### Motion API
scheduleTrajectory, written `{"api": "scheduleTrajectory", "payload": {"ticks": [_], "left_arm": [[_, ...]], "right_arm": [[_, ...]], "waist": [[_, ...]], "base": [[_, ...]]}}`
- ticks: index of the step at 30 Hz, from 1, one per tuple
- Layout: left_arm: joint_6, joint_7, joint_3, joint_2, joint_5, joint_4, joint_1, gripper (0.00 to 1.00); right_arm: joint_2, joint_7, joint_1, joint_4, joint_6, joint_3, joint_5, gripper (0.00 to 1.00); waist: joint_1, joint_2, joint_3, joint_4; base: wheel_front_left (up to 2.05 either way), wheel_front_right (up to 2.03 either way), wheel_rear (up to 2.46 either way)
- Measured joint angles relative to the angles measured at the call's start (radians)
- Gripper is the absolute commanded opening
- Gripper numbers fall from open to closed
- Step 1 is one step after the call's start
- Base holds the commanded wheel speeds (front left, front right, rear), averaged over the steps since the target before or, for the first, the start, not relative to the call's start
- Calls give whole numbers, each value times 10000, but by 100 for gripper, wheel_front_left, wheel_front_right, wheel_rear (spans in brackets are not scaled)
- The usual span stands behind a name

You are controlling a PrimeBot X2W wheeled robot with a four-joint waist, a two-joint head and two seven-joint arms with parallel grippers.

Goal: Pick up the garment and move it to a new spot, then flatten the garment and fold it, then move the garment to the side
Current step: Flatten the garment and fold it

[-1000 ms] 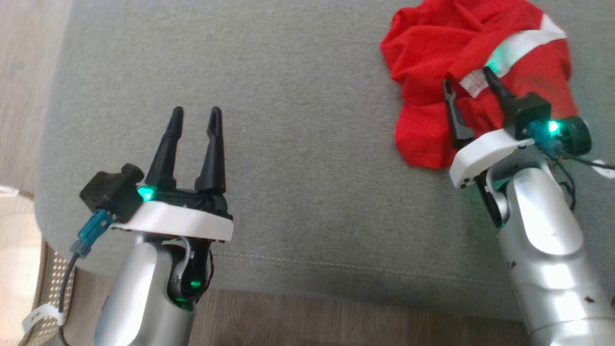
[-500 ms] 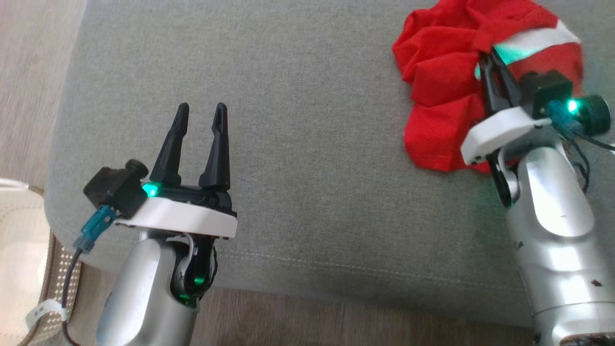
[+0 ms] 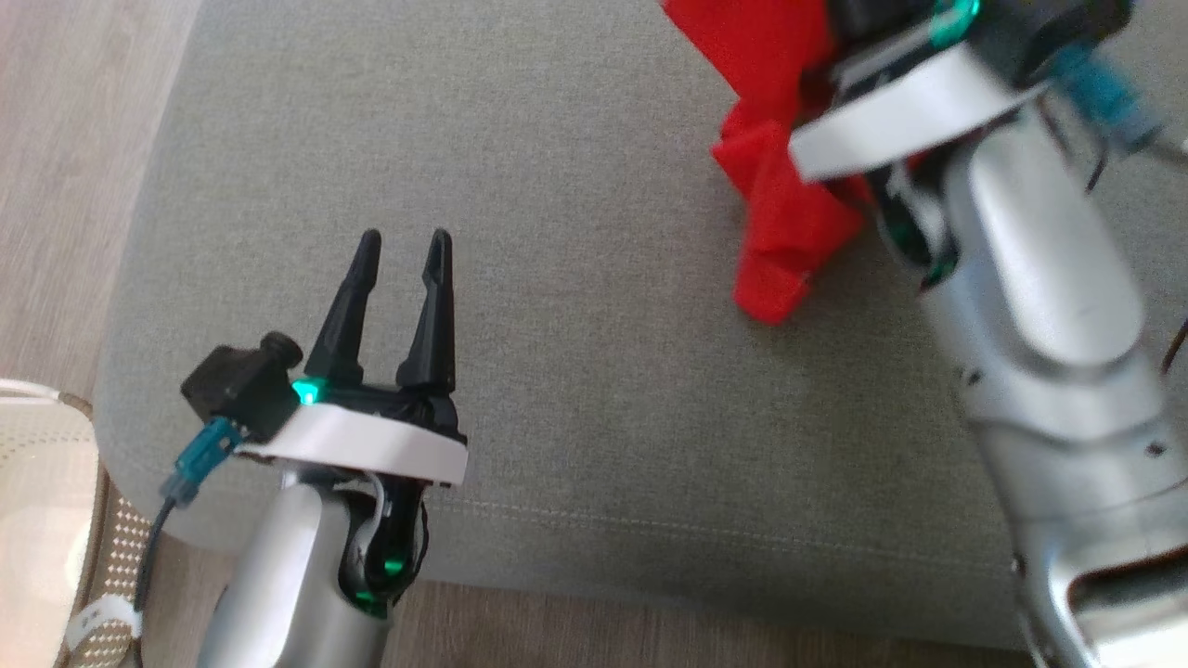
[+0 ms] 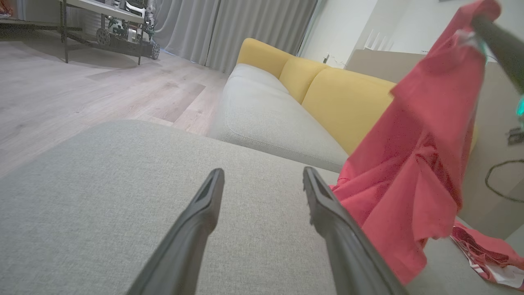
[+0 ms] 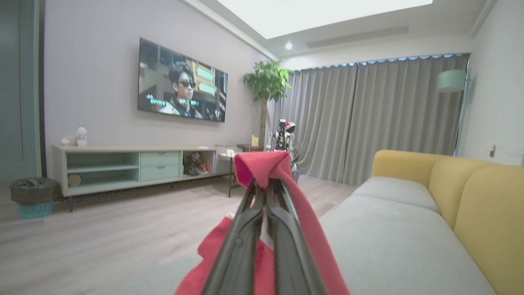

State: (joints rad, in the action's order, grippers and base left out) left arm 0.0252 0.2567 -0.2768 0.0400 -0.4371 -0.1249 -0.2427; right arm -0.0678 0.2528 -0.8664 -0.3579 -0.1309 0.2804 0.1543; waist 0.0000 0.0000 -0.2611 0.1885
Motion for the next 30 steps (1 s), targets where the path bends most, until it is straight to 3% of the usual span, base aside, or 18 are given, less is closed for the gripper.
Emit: {"api": "scheduleTrajectory", "payload": {"ticks": [5, 10, 15, 21, 22, 23, 24, 30], "left_arm": [[0, 0, -4, 2, 0, 0, 156, 100], [0, 0, 10, 4, 0, 2, 155, 100], [13, 0, -17, 4, 2, -102, 148, 100], [12, 0, -56, 6, 35, -138, 93, 100], [12, 0, -52, 6, 48, -148, 85, 100], [15, 0, -52, 4, 79, -173, 73, 100], [15, 0, -46, 4, 127, -207, 62, 100], [25, 0, 12, 6, 228, -362, 33, 100]], "right_arm": [[-224, 29, -638, 180, 0, -456, 422, 0], [-754, 40, -710, 157, 0, -2092, 1131, 0], [-1609, 42, 155, -1126, 0, -3927, 1162, 0], [-1850, 40, 1432, -2775, 0, -4696, 922, 0], [-1854, 35, 1530, -2947, 0, -4761, 788, 7], [-1856, 0, 1615, -3126, 0, -4882, 604, 83], [-1852, -35, 1675, -3289, 0, -5066, 418, 100], [-1501, -33, 2052, -3181, 0, -5747, -721, 100]], "waist": [[0, 0, 34, 7], [0, 0, -41, -63], [0, 0, -198, -269], [0, 0, -405, -531], [0, 0, -428, -591], [0, 0, -446, -655], [0, 0, -459, -721], [0, 0, -414, -1131]], "base": [[0, 0, 0], [0, 0, 0], [0, 0, 0], [0, 0, 0], [0, 0, 0], [0, 0, 0], [0, 0, 0], [0, 0, 0]]}}
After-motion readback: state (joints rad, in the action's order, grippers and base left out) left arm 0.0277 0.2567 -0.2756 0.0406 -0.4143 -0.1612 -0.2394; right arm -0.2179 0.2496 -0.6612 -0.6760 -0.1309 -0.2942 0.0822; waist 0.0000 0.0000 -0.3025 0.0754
